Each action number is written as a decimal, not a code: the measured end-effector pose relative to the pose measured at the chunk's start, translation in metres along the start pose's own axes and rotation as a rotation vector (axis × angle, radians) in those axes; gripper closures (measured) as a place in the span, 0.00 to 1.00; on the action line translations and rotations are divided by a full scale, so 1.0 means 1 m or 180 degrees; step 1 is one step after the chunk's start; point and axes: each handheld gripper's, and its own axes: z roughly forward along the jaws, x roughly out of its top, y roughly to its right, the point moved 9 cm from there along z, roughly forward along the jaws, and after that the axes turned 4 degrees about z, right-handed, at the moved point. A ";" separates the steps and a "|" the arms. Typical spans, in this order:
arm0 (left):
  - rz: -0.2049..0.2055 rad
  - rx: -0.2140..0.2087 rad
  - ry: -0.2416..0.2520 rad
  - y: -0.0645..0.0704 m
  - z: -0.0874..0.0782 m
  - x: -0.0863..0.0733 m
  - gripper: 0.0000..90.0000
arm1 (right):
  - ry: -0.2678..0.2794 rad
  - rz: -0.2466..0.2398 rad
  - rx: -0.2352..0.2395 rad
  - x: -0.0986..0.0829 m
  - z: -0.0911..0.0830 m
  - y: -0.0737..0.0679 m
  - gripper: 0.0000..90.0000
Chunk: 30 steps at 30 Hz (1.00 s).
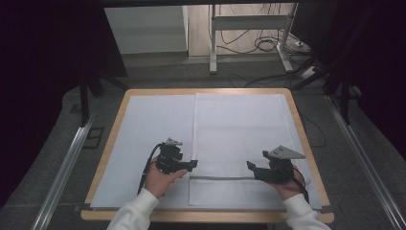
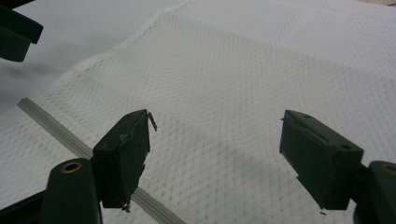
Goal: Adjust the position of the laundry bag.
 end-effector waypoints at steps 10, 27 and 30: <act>-0.0076 -0.0102 -0.0112 0.005 0.015 -0.001 0.34 | -0.0057 -0.0013 -0.0013 -0.003 0.002 0.001 0.26; -0.0142 -0.0204 -0.0264 0.006 0.031 -0.008 0.40 | -0.0076 -0.0070 -0.0055 -0.005 0.002 0.002 0.26; -0.0144 -0.0188 -0.0291 0.006 0.033 -0.010 0.41 | -0.0079 -0.0082 -0.0070 -0.005 0.002 0.002 0.26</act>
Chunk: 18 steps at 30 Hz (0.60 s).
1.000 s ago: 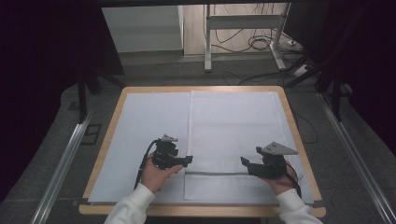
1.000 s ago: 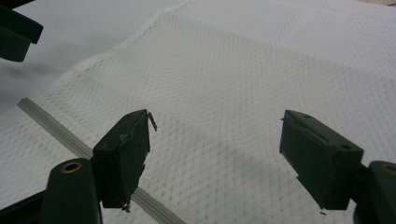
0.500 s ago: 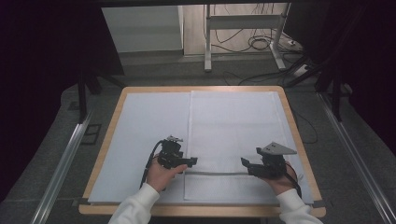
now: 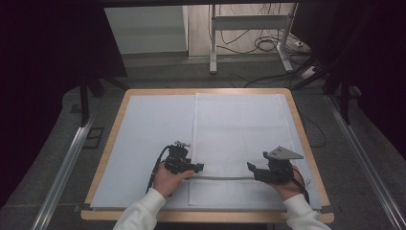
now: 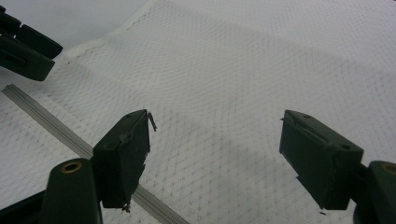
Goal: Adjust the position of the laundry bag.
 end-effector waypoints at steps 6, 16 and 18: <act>0.0018 0.0019 -0.0013 0.002 0.003 -0.001 0.44 | 0.0015 -0.0001 0.0001 0.001 -0.001 0.000 0.26; 0.0183 0.0187 0.0006 0.002 0.006 0.000 0.60 | 0.0002 -0.0005 -0.0022 0.001 -0.001 0.001 0.26; 0.0281 0.0272 0.0008 0.002 0.007 0.000 0.64 | -0.0005 -0.0026 -0.0061 0.001 -0.002 0.002 0.26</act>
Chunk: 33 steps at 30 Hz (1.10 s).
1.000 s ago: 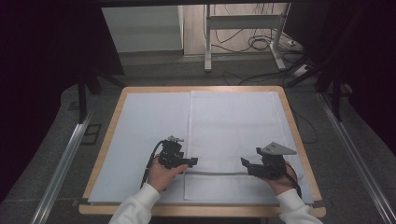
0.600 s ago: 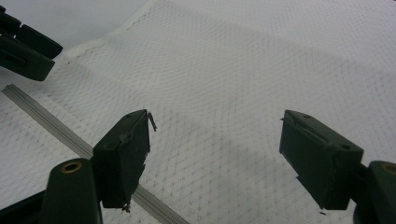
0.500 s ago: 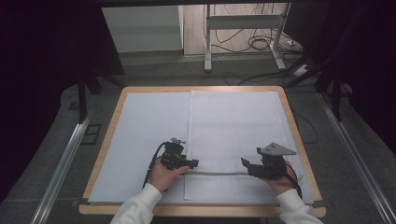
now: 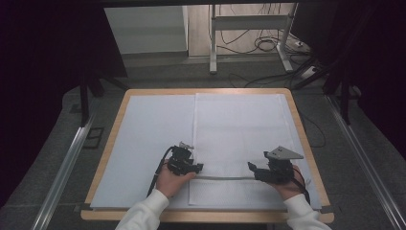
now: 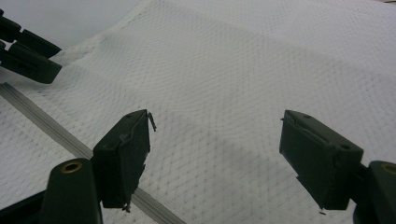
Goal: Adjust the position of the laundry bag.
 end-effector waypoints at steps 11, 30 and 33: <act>0.0145 0.0176 0.0101 -0.007 0.003 0.001 0.92 | 0.0042 0.0061 -0.0040 0.003 -0.002 0.005 0.27; 0.0073 0.0028 0.0212 -0.009 0.000 0.001 1.00 | -0.0137 0.0108 -0.0048 0.007 -0.007 0.019 0.26; 0.0086 0.0035 0.0200 -0.008 0.000 0.000 1.00 | -0.0108 0.0146 -0.0073 0.011 -0.012 0.024 0.26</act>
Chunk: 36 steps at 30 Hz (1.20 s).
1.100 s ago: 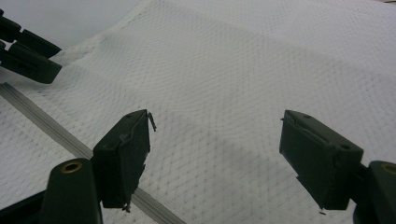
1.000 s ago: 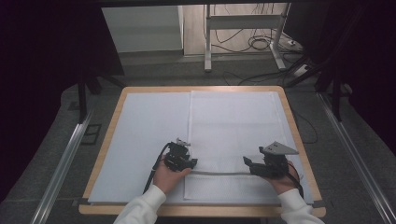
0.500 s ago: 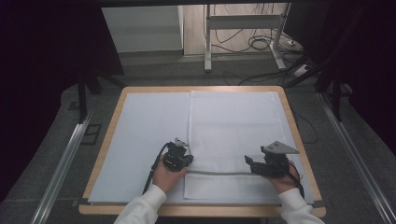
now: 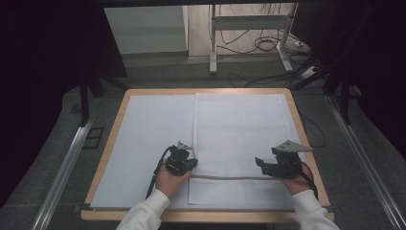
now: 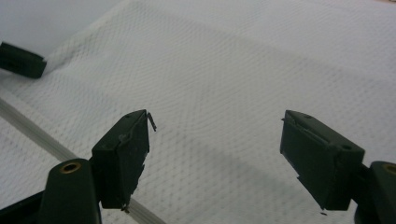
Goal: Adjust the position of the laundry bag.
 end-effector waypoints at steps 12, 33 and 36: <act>-0.0105 -0.0134 0.0052 -0.002 -0.004 0.001 1.00 | -0.0079 0.0218 -0.0329 0.001 -0.017 0.049 0.26; -0.0170 -0.0171 0.0055 -0.004 -0.005 0.000 1.00 | -0.0374 0.0437 -0.0610 -0.015 -0.022 0.087 0.27; -0.0168 -0.0176 0.0056 -0.004 -0.005 0.000 1.00 | -0.0441 0.0481 -0.0654 -0.019 -0.021 0.093 0.27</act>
